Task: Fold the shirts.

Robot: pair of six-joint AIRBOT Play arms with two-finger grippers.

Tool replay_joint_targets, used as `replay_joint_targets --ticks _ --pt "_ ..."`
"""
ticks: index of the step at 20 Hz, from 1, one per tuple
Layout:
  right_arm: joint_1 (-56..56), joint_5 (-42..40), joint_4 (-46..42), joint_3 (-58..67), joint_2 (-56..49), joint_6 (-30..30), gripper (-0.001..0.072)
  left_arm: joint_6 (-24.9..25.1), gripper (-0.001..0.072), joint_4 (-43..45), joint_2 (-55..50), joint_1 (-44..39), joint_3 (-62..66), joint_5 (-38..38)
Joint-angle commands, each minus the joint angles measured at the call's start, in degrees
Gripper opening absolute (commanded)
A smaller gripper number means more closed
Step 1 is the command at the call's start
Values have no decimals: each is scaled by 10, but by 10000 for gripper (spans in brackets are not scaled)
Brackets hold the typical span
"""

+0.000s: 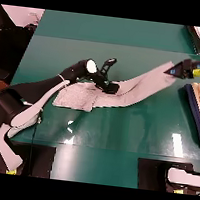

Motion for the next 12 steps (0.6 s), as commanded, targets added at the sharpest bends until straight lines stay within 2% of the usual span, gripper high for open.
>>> replay_joint_targets --ticks 1,5,9,12 --pt "71 4 14 73 11 25 10 -11 22 7 -29 -11 22 1" --pt "139 -5 11 120 11 25 10 -11 23 11 -29 -11 22 10" --pt "182 -12 -45 135 11 25 10 -11 22 16 -21 -11 22 -1" --pt "202 -16 -47 135 11 25 10 -14 22 61 14 -7 22 -1"
